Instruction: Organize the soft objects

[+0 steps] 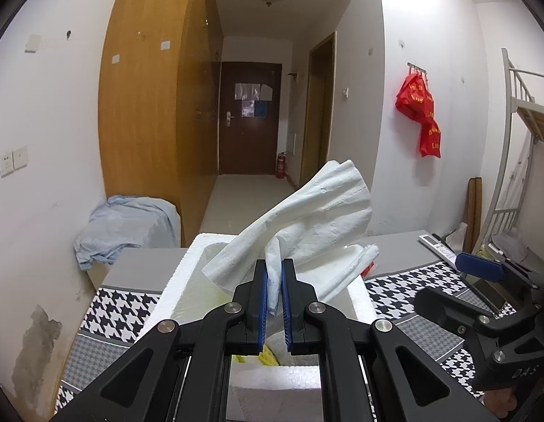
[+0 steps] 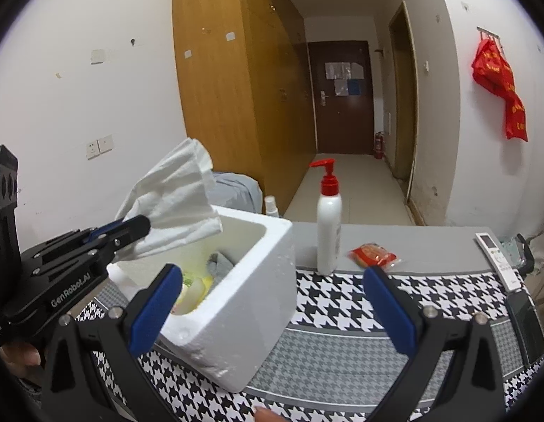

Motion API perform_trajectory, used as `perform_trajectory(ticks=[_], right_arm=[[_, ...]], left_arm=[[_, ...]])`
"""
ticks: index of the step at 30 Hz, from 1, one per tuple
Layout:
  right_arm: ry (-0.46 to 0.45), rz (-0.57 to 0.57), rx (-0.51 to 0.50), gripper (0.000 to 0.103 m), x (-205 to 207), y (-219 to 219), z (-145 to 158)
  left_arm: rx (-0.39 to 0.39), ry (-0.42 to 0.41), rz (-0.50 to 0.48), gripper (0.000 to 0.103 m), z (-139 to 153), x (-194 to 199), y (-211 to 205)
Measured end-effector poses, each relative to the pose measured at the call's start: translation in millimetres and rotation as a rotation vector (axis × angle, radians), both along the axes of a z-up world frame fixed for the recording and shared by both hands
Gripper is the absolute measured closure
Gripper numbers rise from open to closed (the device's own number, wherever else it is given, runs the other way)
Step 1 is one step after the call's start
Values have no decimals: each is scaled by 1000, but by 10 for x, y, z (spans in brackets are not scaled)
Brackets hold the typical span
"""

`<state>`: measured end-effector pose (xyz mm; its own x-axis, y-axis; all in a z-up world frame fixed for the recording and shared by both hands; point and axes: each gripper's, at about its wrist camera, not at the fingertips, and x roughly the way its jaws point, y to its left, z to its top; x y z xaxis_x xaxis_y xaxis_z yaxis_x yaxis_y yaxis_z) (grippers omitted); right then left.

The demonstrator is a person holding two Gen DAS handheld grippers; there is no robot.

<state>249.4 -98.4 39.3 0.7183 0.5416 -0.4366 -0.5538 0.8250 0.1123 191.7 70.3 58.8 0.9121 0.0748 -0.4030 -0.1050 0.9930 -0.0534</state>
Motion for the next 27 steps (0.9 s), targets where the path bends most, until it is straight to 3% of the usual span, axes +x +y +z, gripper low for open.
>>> perform_trajectory(ticks=[5,7,8,9,10,11,15,27], right_arm=[[7,-7,2,0,26,-45,-33],[12,-16,2,0,42,-58,-47],[15,-18,3,0,50,-65,-53],[17,-20,4,0,55,-75,-60],[18,-21,5,0,50,-82,-70],[18,-21,4,0,50,-86,-73],[19,-27,2,0,58,-100,-76],[23,-39,1,0,35,-128,-84]], left_arm=[[18,21,22,94,-48,94,20],[15,33,29,85,-63,133,34],[16,36,34,67,-66,141,30],[18,37,39,40,-70,150,36],[15,28,40,29,-74,139,50],[10,13,44,19,-68,122,54],[12,-18,46,3,-56,80,23],[4,-34,31,1,-21,-23,-28]])
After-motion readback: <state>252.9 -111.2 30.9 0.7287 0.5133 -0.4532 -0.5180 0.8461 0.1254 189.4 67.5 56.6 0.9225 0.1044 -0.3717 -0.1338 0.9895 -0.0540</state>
